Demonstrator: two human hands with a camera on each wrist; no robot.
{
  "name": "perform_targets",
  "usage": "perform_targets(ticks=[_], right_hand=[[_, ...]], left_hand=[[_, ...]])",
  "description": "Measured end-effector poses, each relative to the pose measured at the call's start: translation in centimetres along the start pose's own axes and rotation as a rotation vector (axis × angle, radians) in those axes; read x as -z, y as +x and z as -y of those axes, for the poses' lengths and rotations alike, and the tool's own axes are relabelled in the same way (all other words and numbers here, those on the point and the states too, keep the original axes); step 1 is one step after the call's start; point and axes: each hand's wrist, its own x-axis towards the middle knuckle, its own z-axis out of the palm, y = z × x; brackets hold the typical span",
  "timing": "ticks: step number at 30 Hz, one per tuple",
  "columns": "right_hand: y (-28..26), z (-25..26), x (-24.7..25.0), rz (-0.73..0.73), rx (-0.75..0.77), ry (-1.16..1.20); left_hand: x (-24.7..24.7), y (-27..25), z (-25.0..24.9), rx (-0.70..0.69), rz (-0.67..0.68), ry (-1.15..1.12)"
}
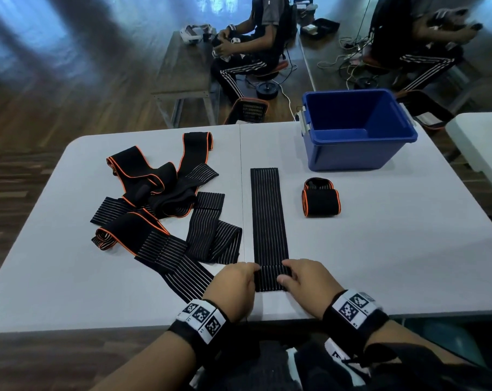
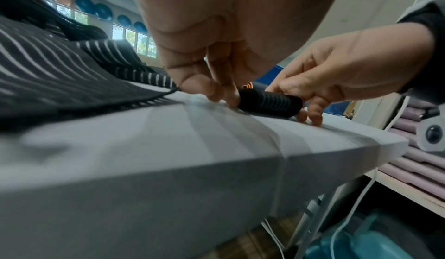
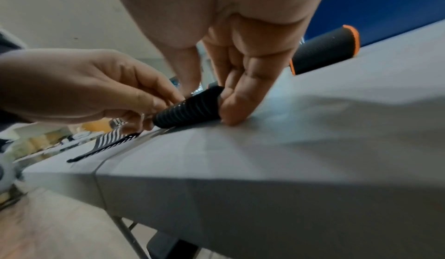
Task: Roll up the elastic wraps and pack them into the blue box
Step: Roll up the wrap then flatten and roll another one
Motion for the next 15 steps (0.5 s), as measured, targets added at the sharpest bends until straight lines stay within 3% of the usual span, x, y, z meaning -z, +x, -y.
perform_targets(ticks=[3,6,9,15], right_hand=[[-0.3,-0.5,-0.1,0.112,0.043,-0.163],[-0.2,-1.4,-0.3,0.048,0.052,-0.146],[0.4,-1.3,-0.1,0.007,-0.019,0.015],[1.2,-0.9,0.9,-0.042,-0.144,0.107]], left_hand=[[0.3,-0.2,0.7,-0.077,0.061,0.086],[0.4,-0.1,1.2,-0.049,0.088,0.095],[-0.1,0.2,1.1,0.074,0.048,-0.064],[-1.2,0.9,0.6,0.297,-0.012,-0.253]])
